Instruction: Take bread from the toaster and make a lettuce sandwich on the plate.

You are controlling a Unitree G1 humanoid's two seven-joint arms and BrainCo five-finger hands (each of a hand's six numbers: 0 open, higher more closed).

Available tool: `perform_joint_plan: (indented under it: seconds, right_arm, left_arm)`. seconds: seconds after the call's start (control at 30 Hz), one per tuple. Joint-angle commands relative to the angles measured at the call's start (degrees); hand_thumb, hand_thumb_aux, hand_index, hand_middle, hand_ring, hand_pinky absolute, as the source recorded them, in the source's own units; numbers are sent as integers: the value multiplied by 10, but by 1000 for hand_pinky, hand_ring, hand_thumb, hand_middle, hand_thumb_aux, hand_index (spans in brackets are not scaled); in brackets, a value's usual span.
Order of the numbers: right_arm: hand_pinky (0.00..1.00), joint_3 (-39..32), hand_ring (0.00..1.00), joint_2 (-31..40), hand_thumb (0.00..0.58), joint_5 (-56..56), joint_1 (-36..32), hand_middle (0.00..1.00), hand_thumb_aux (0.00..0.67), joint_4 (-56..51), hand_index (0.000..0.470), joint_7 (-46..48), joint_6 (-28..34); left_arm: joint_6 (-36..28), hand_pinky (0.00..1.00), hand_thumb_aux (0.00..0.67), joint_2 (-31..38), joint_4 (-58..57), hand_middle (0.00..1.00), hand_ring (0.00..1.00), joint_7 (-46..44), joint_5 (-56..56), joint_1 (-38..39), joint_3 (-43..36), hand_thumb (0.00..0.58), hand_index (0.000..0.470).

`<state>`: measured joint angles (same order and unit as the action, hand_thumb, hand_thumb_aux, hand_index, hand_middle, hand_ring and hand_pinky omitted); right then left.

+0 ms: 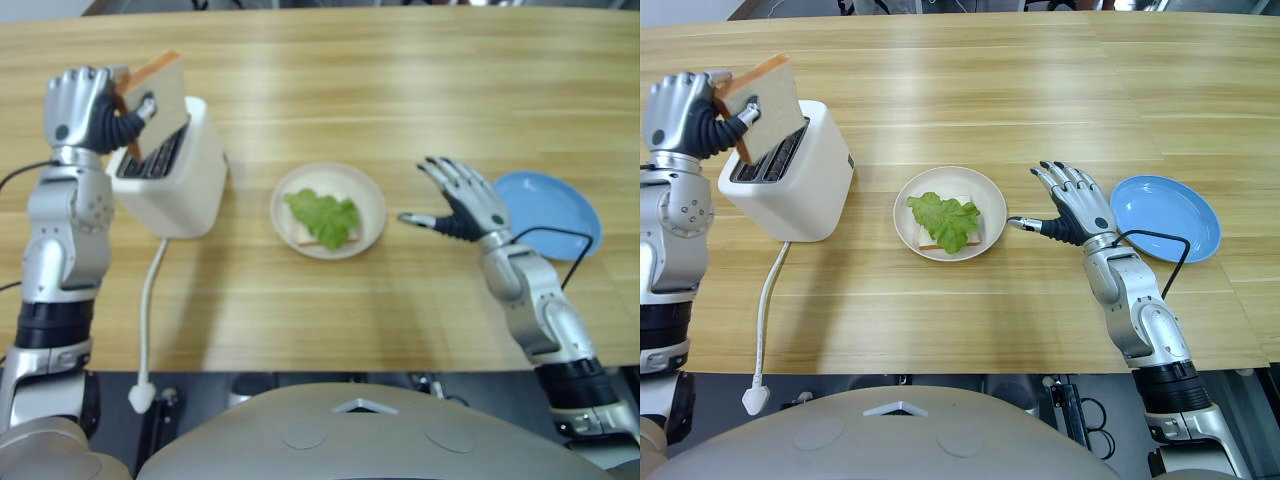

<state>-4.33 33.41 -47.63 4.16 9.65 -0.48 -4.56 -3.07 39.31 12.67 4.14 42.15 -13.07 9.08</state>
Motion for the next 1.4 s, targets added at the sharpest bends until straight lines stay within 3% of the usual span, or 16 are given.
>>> perform_joint_plan:
  seconds: [0.03,0.17,0.37,0.63,0.8,1.07,1.4]
  right_arm:
    - [0,-5,0,-4,0,3,-1,0,0,-12,0,-3,0]
    - [0,-3,0,-8,0,9,-3,0,0,-19,0,-8,-1]
    - [0,53,0,-4,0,49,-14,0,0,-46,0,-39,7]
    - [0,119,0,-1,0,110,-9,0,0,-70,0,-66,-1]
    - [0,131,0,-3,0,126,-5,0,0,-62,0,-70,0]
    - [0,112,0,-12,0,119,-4,0,0,-55,0,-69,6]
    - [0,96,0,-14,0,109,-8,0,0,-47,0,-59,11]
  left_arm:
    - [39,1000,670,13,57,1000,1000,37,-20,-6,57,580,460]
    - [88,1000,670,9,67,1000,1000,-5,-115,-34,61,580,460]
    - [129,1000,670,-38,-30,1000,1000,-149,-285,-105,-35,580,460]
    - [70,1000,670,-157,-100,1000,1000,-302,-450,-145,-127,580,460]
    - [58,1000,670,-217,-263,1000,1000,-356,-455,-175,-176,580,460]
    - [48,1000,670,-266,-507,1000,1000,-404,-454,-238,-179,580,460]
    - [99,1000,670,-289,-679,1000,1000,-395,-408,-291,-186,580,460]
